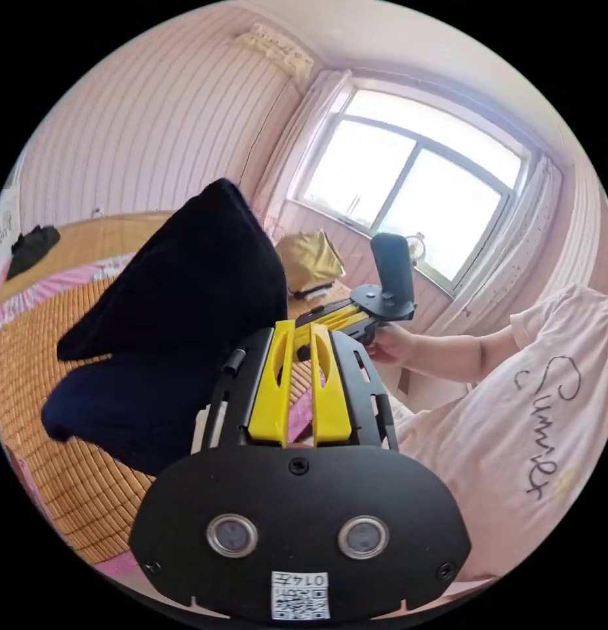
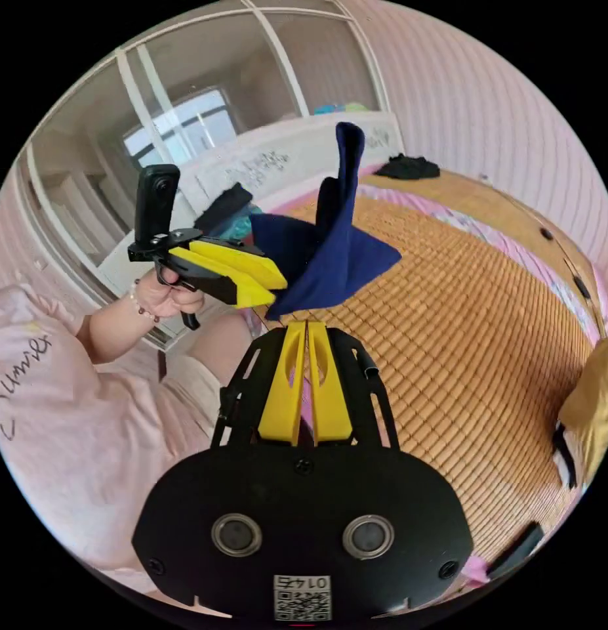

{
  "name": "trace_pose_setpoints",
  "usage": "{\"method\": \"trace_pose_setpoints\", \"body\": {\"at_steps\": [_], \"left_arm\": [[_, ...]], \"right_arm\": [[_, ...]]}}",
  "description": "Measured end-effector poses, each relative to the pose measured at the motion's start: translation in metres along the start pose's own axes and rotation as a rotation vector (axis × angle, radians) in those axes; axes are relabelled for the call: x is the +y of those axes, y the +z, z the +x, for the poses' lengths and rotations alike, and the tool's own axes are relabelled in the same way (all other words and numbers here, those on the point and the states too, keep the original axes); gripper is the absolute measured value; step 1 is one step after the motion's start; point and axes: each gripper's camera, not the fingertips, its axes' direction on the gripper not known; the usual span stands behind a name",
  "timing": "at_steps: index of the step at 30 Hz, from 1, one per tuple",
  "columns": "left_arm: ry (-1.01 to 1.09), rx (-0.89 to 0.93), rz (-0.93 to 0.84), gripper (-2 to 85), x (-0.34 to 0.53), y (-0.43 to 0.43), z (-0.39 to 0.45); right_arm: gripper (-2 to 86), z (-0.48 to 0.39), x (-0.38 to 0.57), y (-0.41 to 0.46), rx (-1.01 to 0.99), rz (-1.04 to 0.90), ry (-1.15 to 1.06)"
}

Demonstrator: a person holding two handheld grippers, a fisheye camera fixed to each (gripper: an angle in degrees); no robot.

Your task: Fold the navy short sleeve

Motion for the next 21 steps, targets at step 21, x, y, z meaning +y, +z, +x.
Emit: {"method": "trace_pose_setpoints", "body": {"at_steps": [21], "left_arm": [[-0.735, -0.544, -0.233, 8.7, 0.053, 0.032, -0.135]], "right_arm": [[10.8, 0.177, 0.059, 0.103, 0.174, -0.252, 0.426]]}}
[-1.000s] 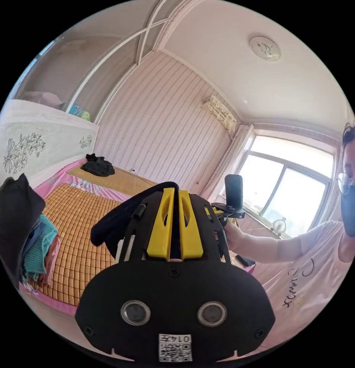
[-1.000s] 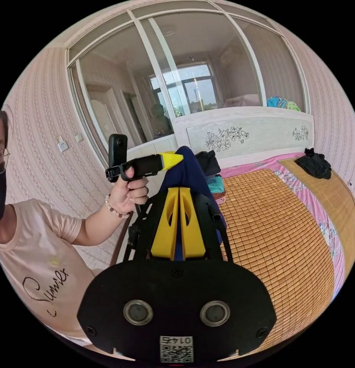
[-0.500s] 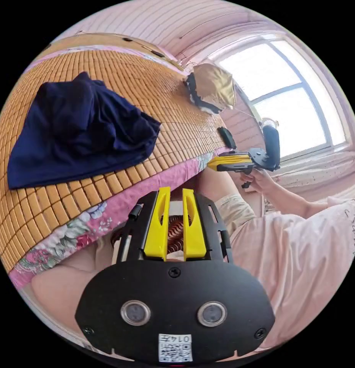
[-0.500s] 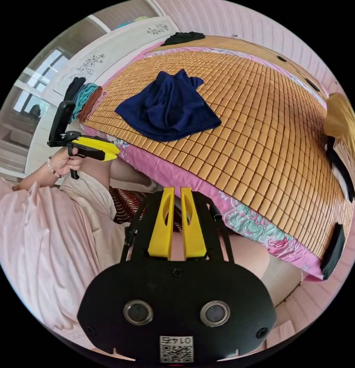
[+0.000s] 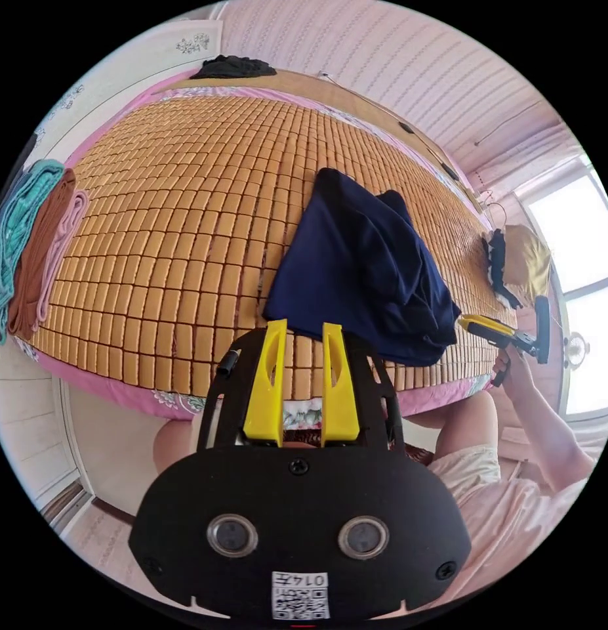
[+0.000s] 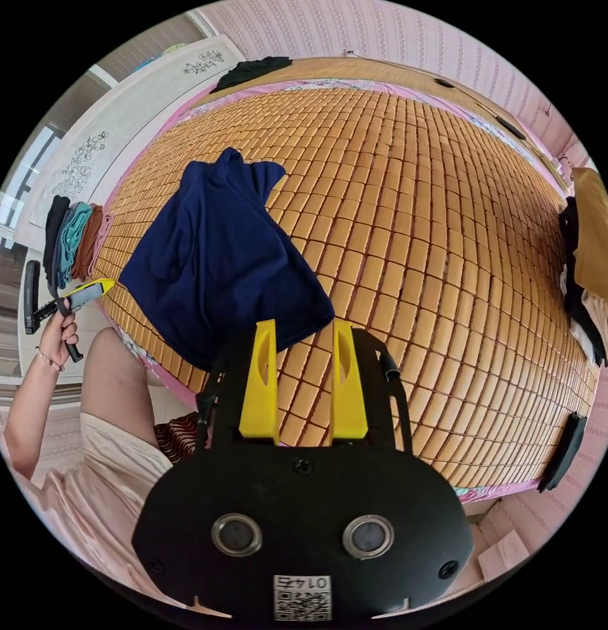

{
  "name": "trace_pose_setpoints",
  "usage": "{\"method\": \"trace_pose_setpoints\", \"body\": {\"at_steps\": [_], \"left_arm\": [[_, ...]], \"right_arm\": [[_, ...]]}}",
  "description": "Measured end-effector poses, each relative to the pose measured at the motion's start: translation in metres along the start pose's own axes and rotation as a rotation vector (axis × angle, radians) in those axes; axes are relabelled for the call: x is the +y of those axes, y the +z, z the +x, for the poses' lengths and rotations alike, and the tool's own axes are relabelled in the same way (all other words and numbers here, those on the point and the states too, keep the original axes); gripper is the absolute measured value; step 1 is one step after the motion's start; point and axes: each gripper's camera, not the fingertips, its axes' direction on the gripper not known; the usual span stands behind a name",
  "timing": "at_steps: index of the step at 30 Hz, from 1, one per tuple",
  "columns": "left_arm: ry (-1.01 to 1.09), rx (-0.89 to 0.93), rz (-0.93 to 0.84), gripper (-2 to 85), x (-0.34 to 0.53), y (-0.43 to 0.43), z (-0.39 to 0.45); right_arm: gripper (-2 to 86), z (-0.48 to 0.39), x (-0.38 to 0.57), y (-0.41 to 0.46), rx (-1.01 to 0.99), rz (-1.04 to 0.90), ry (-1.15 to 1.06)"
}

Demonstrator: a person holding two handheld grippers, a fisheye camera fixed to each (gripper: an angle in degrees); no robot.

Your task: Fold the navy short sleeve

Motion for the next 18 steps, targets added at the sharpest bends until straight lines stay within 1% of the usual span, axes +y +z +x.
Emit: {"method": "trace_pose_setpoints", "body": {"at_steps": [1, 2, 4, 7, 9, 10, 12, 14, 17, 18], "left_arm": [[-0.016, -0.038, -0.013, 9.1, -0.008, 0.004, -0.001], [-0.029, -0.069, -0.052, 9.7, -0.015, 0.011, -0.002], [-0.043, -0.078, -0.126, 10.1, -0.022, 0.023, -0.003], [-0.01, -0.115, -0.15, 8.8, -0.022, 0.021, -0.001], [0.013, -0.12, -0.145, 5.3, -0.015, 0.014, -0.002], [0.037, -0.083, -0.124, 1.1, -0.008, 0.007, -0.005], [0.052, -0.011, -0.085, 0.1, 0.004, -0.008, -0.01], [0.064, 0.116, 0.005, -0.5, 0.023, -0.038, -0.018], [0.116, 0.276, 0.14, -0.8, 0.05, -0.085, -0.02], [0.131, 0.29, 0.161, -0.8, 0.055, -0.094, -0.019]], "right_arm": [[9.1, 0.005, 0.0, 0.008, -0.004, -0.046, 0.002], [7.2, 0.009, 0.004, 0.011, 0.04, -0.047, 0.015], [4.1, 0.018, 0.013, 0.013, 0.053, -0.039, 0.012], [0.8, 0.042, 0.031, 0.012, -0.031, -0.019, 0.016], [0.3, 0.059, 0.045, 0.007, -0.099, 0.027, 0.027], [0.2, 0.072, 0.055, 0.001, -0.16, 0.064, 0.029], [0.2, 0.089, 0.073, -0.011, -0.249, 0.133, 0.023], [0.2, 0.111, 0.1, -0.037, -0.356, 0.279, -0.003], [0.2, 0.135, 0.135, -0.07, -0.37, 0.447, -0.01], [0.2, 0.14, 0.141, -0.076, -0.381, 0.475, -0.006]]}}
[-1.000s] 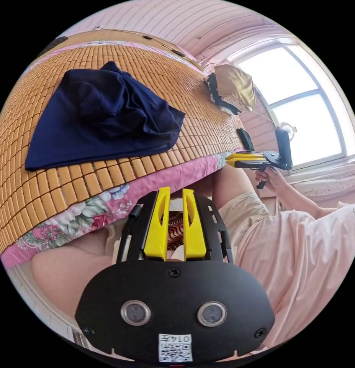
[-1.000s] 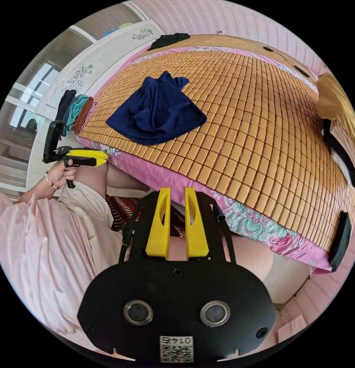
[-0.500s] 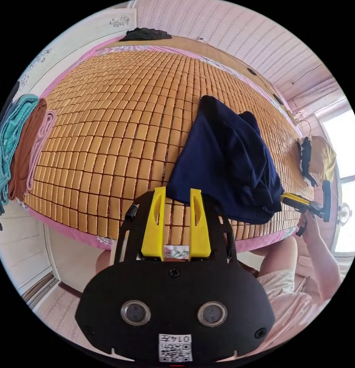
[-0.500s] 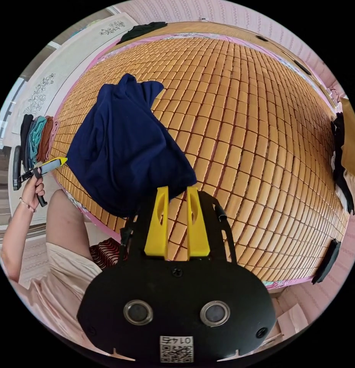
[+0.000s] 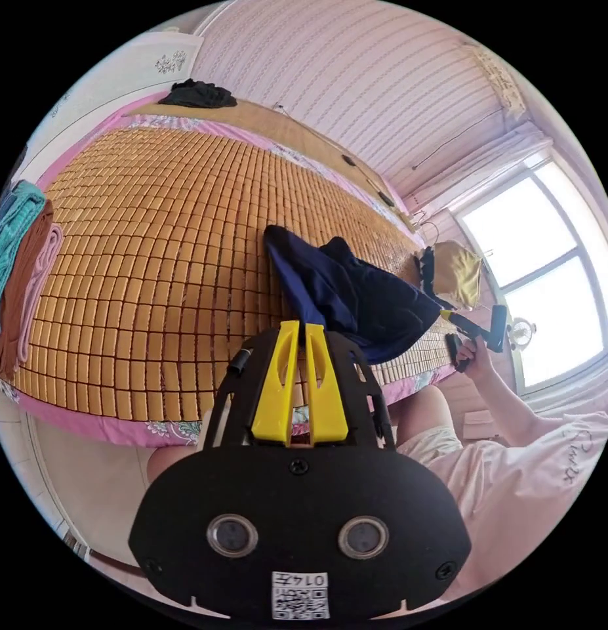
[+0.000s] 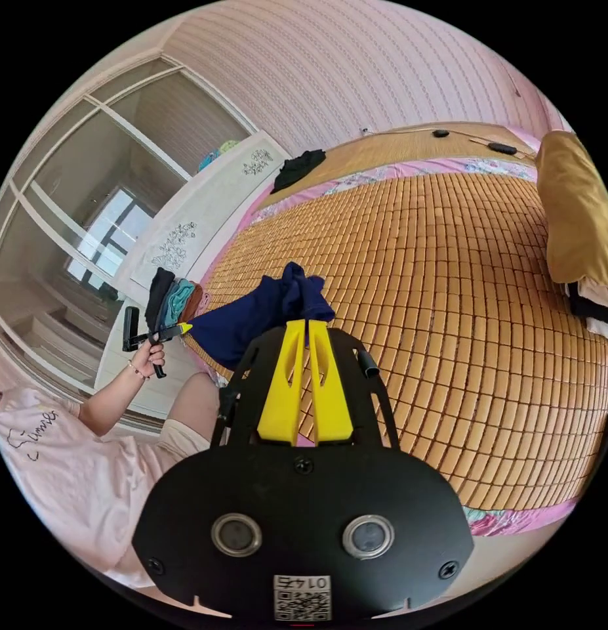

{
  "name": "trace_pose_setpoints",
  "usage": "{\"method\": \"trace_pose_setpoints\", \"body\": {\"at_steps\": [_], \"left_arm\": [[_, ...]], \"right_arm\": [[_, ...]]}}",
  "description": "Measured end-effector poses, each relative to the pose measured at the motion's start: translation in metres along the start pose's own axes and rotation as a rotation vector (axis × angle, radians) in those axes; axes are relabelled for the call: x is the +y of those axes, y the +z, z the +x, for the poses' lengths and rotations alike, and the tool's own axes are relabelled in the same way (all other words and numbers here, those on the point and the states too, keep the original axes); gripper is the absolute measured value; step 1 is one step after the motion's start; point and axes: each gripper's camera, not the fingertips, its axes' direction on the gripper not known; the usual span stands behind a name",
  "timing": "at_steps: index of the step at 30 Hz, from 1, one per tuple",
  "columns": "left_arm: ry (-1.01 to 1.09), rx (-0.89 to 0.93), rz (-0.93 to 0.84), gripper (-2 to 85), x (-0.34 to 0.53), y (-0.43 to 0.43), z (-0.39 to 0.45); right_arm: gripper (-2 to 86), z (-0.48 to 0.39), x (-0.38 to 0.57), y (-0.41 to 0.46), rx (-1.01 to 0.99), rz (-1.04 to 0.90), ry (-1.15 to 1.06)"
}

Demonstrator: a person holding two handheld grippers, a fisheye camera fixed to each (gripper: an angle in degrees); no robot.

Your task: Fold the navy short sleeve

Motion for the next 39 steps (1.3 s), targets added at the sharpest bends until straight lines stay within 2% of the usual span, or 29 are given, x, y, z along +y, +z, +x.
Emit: {"method": "trace_pose_setpoints", "body": {"at_steps": [3, 11, 16, 19, 21, 26, 29, 32, 36, 39], "left_arm": [[0.073, 0.04, 0.103, -0.9, 0.012, -0.046, 0.022], [0.351, 0.273, 0.678, -1.0, 0.036, -0.214, 0.093], [0.592, 0.291, 0.821, -1.0, 0.052, -0.284, 0.138], [0.63, 0.27, 0.795, -1.0, 0.064, -0.302, 0.157], [0.674, 0.307, 0.827, -1.0, 0.08, -0.314, 0.164], [0.747, 0.402, 1.003, -1.0, 0.135, -0.383, 0.163], [0.798, 0.366, 1.058, -1.0, 0.154, -0.418, 0.172], [0.813, 0.374, 1.115, -1.0, 0.15, -0.445, 0.177], [0.728, 0.389, 1.087, -1.0, 0.11, -0.445, 0.17], [0.583, 0.353, 0.938, -1.0, 0.051, -0.41, 0.156]], "right_arm": [[0.1, 0.008, 0.01, -0.044, -0.092, 0.14, 0.008], [0.0, 0.005, 0.04, -0.188, -0.422, 0.647, -0.155], [-0.1, -0.01, 0.061, -0.263, -0.38, 0.807, -0.311], [-0.1, -0.02, 0.079, -0.289, -0.33, 0.821, -0.362], [0.0, -0.023, 0.094, -0.305, -0.377, 0.855, -0.416], [-0.1, -0.051, 0.138, -0.361, -0.495, 0.944, -0.631], [-0.3, -0.094, 0.151, -0.391, -0.401, 0.977, -0.814], [-0.6, -0.12, 0.141, -0.406, -0.306, 0.99, -0.906], [-0.7, -0.107, 0.083, -0.381, -0.228, 0.88, -0.766], [-0.5, -0.066, 0.018, -0.313, -0.142, 0.658, -0.559]]}}
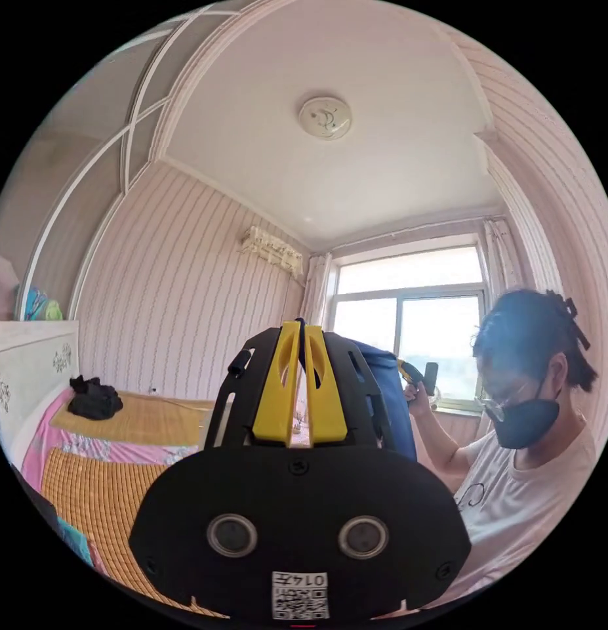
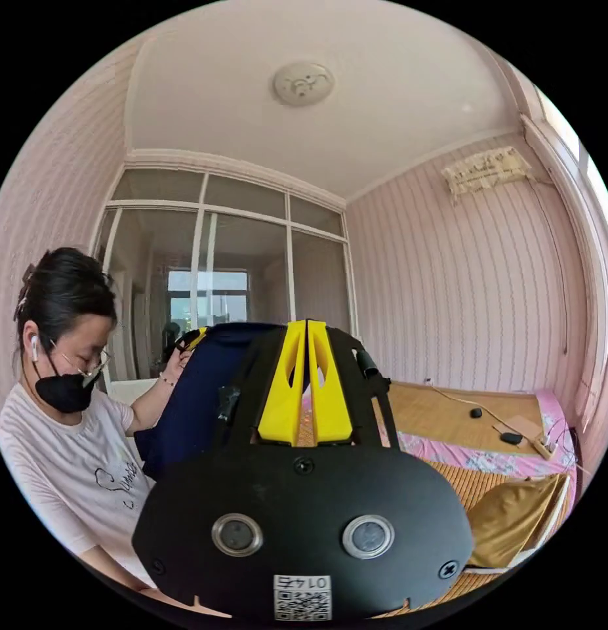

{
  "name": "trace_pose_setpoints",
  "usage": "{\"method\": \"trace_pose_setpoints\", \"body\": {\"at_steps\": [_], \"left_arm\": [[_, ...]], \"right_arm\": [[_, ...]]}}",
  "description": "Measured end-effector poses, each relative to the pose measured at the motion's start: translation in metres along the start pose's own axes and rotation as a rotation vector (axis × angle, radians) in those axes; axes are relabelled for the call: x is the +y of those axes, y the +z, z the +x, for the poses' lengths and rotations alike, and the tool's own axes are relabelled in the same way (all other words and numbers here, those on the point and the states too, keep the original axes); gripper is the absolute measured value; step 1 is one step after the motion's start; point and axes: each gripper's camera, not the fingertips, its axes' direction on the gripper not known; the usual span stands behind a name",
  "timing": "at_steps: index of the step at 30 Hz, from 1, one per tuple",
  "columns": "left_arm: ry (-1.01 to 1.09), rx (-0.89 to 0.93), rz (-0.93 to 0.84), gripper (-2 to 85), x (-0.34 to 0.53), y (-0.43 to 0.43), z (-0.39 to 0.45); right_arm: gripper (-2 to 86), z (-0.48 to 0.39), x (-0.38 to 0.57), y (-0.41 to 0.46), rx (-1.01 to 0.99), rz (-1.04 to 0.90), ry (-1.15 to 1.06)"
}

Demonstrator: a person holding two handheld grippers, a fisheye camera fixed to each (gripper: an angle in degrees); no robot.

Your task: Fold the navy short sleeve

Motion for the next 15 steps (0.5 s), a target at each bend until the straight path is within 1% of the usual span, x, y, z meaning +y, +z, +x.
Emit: {"method": "trace_pose_setpoints", "body": {"at_steps": [2, 3, 4, 5, 7, 10, 12, 13, 15], "left_arm": [[-0.126, -0.106, -0.176, -1.0, 0.023, 0.052, -0.051], [-0.16, -0.127, -0.213, -1.0, 0.031, 0.064, -0.064], [-0.234, -0.152, -0.272, -1.0, 0.049, 0.086, -0.091], [-0.308, -0.178, -0.302, -1.0, 0.065, 0.104, -0.114], [-0.375, -0.201, -0.332, -1.0, 0.08, 0.126, -0.136], [-0.355, -0.232, -0.339, -1.0, 0.073, 0.159, -0.15], [-0.334, -0.212, -0.288, -1.0, 0.049, 0.172, -0.153], [-0.288, -0.201, -0.237, -1.0, 0.03, 0.176, -0.151], [-0.19, -0.214, -0.186, -1.0, 0.005, 0.179, -0.142]], "right_arm": [[-0.4, 0.052, 0.037, 0.065, 0.11, -0.2, 0.139], [-0.4, 0.063, 0.047, 0.079, 0.122, -0.236, 0.173], [-0.4, 0.086, 0.066, 0.101, 0.125, -0.28, 0.269], [-0.4, 0.106, 0.081, 0.117, 0.089, -0.271, 0.356], [-0.4, 0.129, 0.094, 0.135, 0.08, -0.247, 0.455], [-0.4, 0.157, 0.081, 0.155, 0.06, -0.159, 0.539], [-0.3, 0.162, 0.052, 0.159, -0.003, -0.052, 0.517], [-0.3, 0.157, 0.029, 0.159, -0.015, 0.004, 0.457], [-0.3, 0.144, 0.001, 0.16, -0.009, 0.041, 0.351]]}}
